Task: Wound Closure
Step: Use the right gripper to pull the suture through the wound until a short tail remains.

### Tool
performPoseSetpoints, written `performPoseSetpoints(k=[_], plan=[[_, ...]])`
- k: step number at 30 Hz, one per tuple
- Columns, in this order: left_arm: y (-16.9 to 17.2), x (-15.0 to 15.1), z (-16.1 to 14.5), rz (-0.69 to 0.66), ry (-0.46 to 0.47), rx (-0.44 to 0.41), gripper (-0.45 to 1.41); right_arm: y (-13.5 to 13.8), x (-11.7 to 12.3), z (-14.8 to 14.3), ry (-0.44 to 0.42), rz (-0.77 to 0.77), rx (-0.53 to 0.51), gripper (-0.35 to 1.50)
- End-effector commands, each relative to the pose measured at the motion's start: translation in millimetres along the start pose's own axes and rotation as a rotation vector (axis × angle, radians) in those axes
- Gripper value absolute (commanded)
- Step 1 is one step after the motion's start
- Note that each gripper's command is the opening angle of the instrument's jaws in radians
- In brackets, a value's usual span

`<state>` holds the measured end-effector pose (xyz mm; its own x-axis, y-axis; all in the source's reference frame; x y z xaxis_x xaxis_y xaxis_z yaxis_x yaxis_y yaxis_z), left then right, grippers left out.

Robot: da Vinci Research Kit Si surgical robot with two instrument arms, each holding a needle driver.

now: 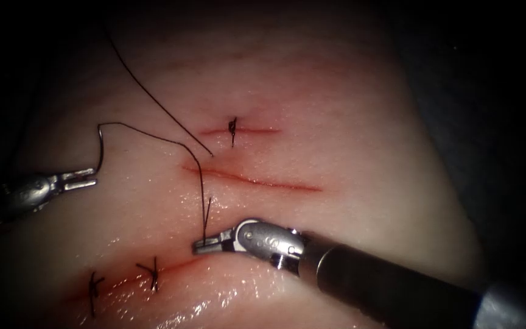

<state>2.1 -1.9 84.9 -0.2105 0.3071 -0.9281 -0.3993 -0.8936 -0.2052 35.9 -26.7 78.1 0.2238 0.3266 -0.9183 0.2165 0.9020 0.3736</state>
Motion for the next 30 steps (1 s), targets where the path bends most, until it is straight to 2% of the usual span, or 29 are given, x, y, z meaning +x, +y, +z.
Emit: performPoseSetpoints(k=[1, 3, 4, 8, 10, 15, 16, 18, 19, 22, 24, 30], plan=[[-0.2, -0.6, 0.8, 0.001, 0.001, 0.001, -0.45, -2.0, 1.2, 1.8, 0.01, 0.005, 0.03, -0.35], [-0.3, -0.7, 0.9, 0.002, 0.0, 0.001, -0.45, -3.9, 2.1, 2.1, 0.014, 0.009, 0.054, -0.35], [-0.3, -0.9, 0.9, 0.003, 0.001, 0.002, -0.45, -5.9, 3.0, 2.4, 0.013, 0.017, 0.082, -0.35], [-0.2, -1.0, 0.9, 0.005, 0.001, 0.004, -0.45, -8.1, 4.2, 2.9, 0.015, 0.006, 0.105, -0.35], [0.0, -1.1, 0.8, 0.007, 0.001, 0.006, -0.45, -9.0, 5.2, 3.3, 0.033, 0.0, 0.116, -0.35], [0.2, -1.2, 0.6, 0.016, -0.002, 0.005, -0.45, -8.4, 5.8, 3.4, 0.042, 0.014, 0.101, -0.35], [0.2, -1.3, 0.6, 0.016, -0.002, 0.005, -0.45, -8.0, 5.9, 3.4, 0.039, 0.007, 0.082, -0.03], [0.1, -1.3, 0.4, 0.018, -0.004, 0.003, -0.45, -5.5, 5.7, 2.6, 0.038, -0.035, 0.001, 0.86], [0.1, -1.4, 0.3, 0.018, -0.005, 0.003, -0.45, -4.3, 5.6, 2.0, 0.04, -0.039, -0.024, 1.06], [0.0, -1.4, 0.3, 0.018, -0.005, 0.004, -0.45, -0.2, 4.5, -0.1, 0.042, -0.061, -0.087, 1.21], [0.0, -1.4, 0.3, 0.018, -0.006, 0.003, -0.45, 0.6, 4.1, -0.6, 0.04, -0.065, -0.097, 1.23], [-0.7, -1.8, -0.1, 0.019, -0.011, 0.004, -0.45, 5.2, 0.7, -2.7, 0.019, -0.061, -0.148, 1.28]])
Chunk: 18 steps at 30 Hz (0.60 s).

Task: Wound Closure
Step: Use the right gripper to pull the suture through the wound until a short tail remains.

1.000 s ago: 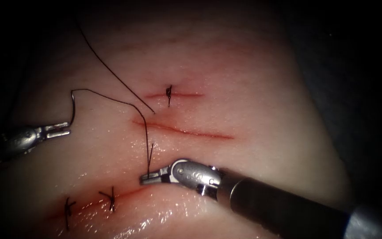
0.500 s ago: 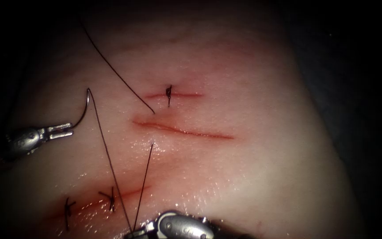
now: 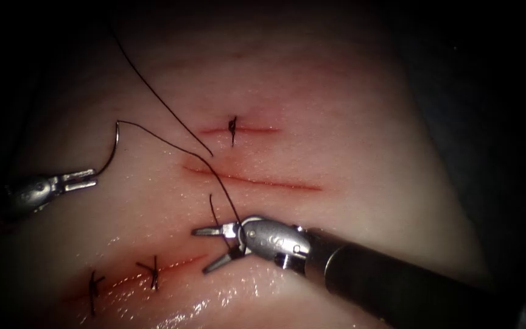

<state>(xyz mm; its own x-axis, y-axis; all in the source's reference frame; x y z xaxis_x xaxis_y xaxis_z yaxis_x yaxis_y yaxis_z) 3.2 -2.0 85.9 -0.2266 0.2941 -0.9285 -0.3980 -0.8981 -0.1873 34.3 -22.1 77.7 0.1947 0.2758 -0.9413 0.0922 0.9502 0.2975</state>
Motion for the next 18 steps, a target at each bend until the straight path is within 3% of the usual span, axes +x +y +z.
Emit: performPoseSetpoints(k=[1, 6, 9, 18], plan=[[-0.7, -0.7, 0.2, -0.001, -0.019, 0.016, -0.45, 2.7, -2.2, 0.0, -0.01, -0.003, -0.022, 1.3], [-2.2, -0.8, -1.2, 0.021, -0.083, 0.081, -0.45, 4.7, -4.3, -0.5, -0.022, -0.016, -0.044, 1.31], [-3.2, -1.0, -2.5, 0.011, -0.064, 0.103, -0.45, 6.1, -6.0, -0.3, -0.032, -0.034, -0.061, 1.33], [-3.1, -1.0, -2.2, 0.012, -0.068, 0.11, -0.45, 7.4, -8.7, 2.0, -0.037, -0.05, -0.068, 1.26]])
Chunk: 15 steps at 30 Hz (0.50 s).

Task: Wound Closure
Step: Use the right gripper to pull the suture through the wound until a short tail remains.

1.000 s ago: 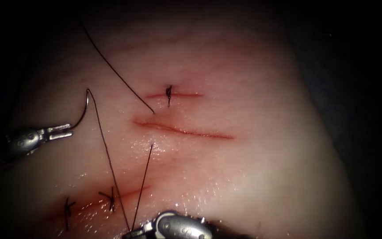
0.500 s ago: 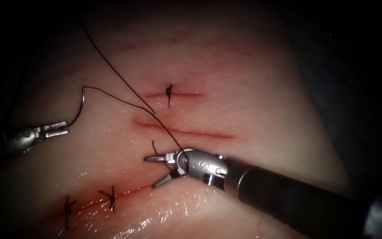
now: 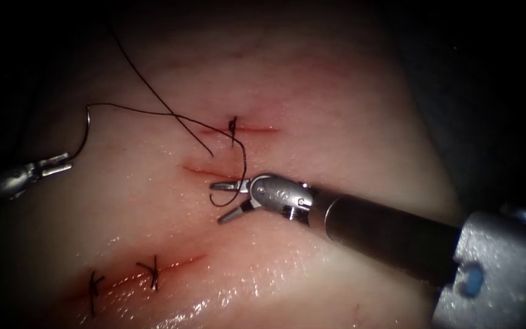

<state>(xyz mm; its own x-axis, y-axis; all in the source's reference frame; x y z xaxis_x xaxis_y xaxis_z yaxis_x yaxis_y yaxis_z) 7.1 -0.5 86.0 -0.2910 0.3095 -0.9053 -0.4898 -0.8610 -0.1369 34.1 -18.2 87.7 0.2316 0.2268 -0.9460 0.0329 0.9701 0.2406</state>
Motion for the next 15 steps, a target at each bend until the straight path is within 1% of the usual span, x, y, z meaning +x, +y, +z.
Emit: performPoseSetpoints(k=[1, 4, 5, 6, 7, 8, 9, 10, 11, 15], plan=[[-0.1, -0.5, 0.8, 0.001, 0.001, 0.0, -0.45, 0.8, -0.5, 1.5, 0.004, -0.005, 0.003, 1.26], [-0.1, -0.5, 0.8, 0.001, 0.001, 0.0, -0.45, 1.4, -1.0, 1.9, 0.002, -0.006, -0.002, 1.24], [-0.1, -0.5, 0.8, 0.001, 0.001, 0.001, -0.45, 1.5, -1.1, 1.9, 0.003, -0.006, -0.002, 1.21], [0.0, -0.5, 0.8, 0.001, -0.001, 0.003, -0.45, 1.6, -1.1, 1.9, 0.007, -0.006, 0.007, 1.08], [0.0, -0.5, 0.8, 0.002, -0.001, 0.004, -0.45, 1.5, -1.1, 1.8, 0.013, -0.007, 0.019, 0.89], [0.0, -0.6, 0.8, 0.002, -0.001, 0.004, -0.45, 1.4, -1.1, 1.7, 0.025, -0.014, 0.039, 0.47], [0.0, -0.6, 0.8, 0.002, -0.001, 0.004, -0.45, 1.2, -1.0, 1.5, 0.041, -0.011, 0.07, -0.2], [0.0, -0.6, 0.8, 0.002, -0.001, 0.004, -0.45, 1.0, -0.9, 1.5, 0.045, -0.006, 0.079, -0.35], [0.0, -0.6, 0.8, 0.002, 0.001, 0.002, -0.45, 0.7, -0.6, 1.4, 0.05, 0.031, 0.095, -0.35], [0.0, -0.5, 0.8, 0.002, 0.001, 0.002, -0.45, 0.3, -0.3, 1.1, 0.026, 0.051, 0.117, -0.35]])
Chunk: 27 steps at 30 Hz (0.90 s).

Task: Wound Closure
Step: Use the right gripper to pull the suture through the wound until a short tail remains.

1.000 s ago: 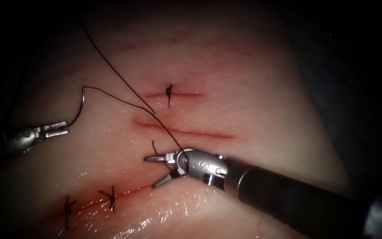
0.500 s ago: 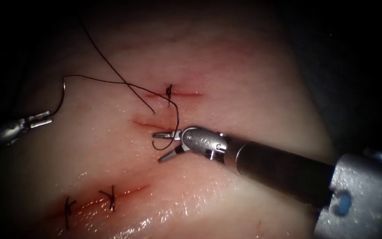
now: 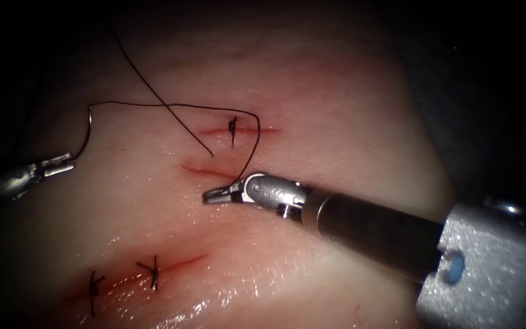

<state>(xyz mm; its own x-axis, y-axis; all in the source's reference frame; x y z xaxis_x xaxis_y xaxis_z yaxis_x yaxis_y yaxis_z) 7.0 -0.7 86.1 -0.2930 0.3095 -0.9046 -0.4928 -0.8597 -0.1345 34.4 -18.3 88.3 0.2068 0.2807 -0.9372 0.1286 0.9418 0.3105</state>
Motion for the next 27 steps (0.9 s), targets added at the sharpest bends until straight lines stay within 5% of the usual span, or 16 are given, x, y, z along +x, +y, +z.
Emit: performPoseSetpoints(k=[1, 9, 23, 27], plan=[[-0.1, -0.4, 0.8, 0.001, 0.004, -0.003, -0.45, 0.1, 0.2, 0.6, -0.013, -0.001, 0.01, -0.35], [0.5, -0.2, 1.4, 0.001, 0.014, -0.007, -0.45, -3.8, 1.5, -1.0, -0.01, 0.014, 0.075, -0.35], [1.8, -0.4, 2.5, 0.01, 0.031, -0.02, -0.45, -19.4, 9.7, -1.3, 0.038, -0.012, 0.365, -0.35], [1.8, -0.5, 2.4, 0.011, 0.031, -0.02, -0.45, -21.1, 10.4, -0.5, 0.045, -0.027, 0.415, -0.35]])
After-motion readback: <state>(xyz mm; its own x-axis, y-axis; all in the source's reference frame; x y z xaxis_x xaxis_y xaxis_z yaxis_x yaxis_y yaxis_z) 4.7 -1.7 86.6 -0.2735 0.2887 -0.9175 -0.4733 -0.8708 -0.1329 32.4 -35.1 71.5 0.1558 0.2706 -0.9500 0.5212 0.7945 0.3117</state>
